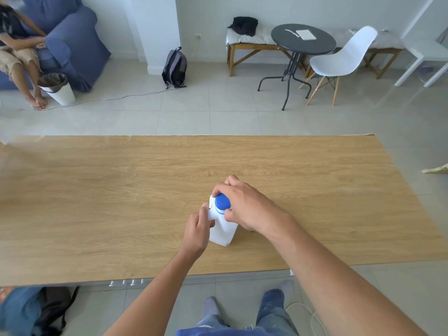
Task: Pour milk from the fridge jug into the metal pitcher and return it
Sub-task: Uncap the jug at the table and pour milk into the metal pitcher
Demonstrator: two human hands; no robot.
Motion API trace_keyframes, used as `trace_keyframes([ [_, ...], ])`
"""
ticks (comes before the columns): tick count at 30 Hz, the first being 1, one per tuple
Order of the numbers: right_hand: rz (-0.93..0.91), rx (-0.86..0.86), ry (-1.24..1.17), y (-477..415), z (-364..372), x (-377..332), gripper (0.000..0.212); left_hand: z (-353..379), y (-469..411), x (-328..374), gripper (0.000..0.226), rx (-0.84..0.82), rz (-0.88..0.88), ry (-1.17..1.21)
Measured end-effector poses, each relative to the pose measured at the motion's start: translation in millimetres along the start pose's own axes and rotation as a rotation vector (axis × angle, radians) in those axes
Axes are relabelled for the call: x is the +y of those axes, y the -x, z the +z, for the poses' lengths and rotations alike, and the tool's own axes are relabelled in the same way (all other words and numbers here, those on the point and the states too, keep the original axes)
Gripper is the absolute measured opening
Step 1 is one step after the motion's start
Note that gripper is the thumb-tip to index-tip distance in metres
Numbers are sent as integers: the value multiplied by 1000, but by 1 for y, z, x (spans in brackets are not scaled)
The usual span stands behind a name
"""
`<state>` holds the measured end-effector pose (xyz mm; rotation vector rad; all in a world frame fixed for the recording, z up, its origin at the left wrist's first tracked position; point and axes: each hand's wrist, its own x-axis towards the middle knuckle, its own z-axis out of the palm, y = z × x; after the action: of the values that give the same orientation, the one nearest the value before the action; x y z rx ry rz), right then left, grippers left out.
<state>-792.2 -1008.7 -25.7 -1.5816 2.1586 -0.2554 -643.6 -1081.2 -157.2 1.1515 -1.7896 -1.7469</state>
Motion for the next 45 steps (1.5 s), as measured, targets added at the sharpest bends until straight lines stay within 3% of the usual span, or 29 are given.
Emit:
trace_keyframes([
  [4, 59, 123, -153, 2, -11, 25, 40, 1, 1, 4, 53, 23, -17, -30],
  [10, 326, 305, -238, 4, 9, 98, 39, 3, 1, 3, 46, 57, -71, -2],
  [14, 539, 310, -193, 9, 45, 145, 52, 5, 0, 3, 50, 56, -93, -23],
  [19, 745, 236, -146, 23, 93, 185, 38, 7, -1, -1, 51, 37, -121, -36],
  [26, 768, 17, -94, 36, 153, 196, 36, 8, 1, 3, 54, 26, -174, -107],
  [38, 731, -45, -150, 25, 174, 188, 51, 11, 5, 15, 43, 58, -163, -146],
  [40, 723, 14, -201, 24, 167, 184, 46, 11, 6, 16, 43, 60, -161, -133],
  [43, 691, 199, -289, 27, 160, 171, 23, 11, 5, 15, 46, 73, -169, -121],
  [45, 698, 269, -397, 29, 159, 160, 26, 11, 4, 13, 48, 80, -172, -116],
])
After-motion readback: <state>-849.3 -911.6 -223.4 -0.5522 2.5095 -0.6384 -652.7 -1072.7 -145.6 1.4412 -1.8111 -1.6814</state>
